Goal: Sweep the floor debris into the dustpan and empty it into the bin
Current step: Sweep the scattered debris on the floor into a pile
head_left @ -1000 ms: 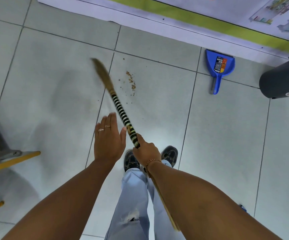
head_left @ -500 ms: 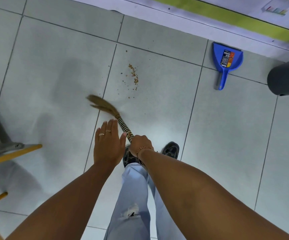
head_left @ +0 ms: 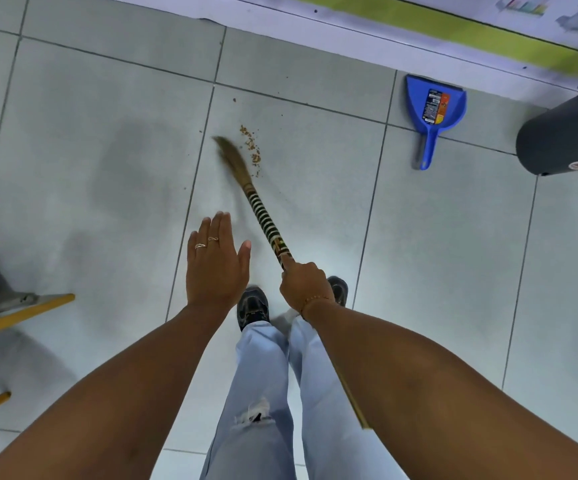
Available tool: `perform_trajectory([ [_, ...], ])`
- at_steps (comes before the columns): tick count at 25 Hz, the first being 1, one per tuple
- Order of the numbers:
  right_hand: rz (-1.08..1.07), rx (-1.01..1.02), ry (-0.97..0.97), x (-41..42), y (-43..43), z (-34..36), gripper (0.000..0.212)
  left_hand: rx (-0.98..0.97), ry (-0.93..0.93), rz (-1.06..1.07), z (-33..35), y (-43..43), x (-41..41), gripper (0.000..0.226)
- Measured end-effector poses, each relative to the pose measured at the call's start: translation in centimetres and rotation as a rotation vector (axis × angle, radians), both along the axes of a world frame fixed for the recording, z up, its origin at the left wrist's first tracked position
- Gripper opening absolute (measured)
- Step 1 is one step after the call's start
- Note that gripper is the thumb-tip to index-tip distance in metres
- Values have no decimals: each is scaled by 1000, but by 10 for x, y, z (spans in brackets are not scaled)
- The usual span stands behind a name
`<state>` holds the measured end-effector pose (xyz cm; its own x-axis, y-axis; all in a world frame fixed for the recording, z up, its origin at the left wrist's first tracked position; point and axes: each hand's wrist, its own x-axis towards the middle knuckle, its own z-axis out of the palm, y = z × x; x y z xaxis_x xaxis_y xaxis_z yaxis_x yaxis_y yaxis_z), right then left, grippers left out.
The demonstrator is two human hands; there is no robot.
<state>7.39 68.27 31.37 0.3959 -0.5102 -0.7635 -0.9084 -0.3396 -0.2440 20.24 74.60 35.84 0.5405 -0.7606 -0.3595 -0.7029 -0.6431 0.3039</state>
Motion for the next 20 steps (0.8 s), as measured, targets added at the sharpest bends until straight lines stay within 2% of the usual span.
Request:
perform_trajectory([
  [3,210,17,-6,-30,4,11,46,-15,-13,-24,3,-6,-15,55],
  [7,425,20,240,-62,-20,13,46,-14,-2,-67,1,-12,-31,55],
  [10,310,-40,417,-73,-33,7,36,19,16,-71,-5,-19,-46,58],
  [18,181,-63,397,-69,-73,1,32,29,-10,-82,-7,-56,-73,57],
  [20,204,-87,381,-71,-88,-1,32,35,-19,-82,-10,-63,-76,57],
])
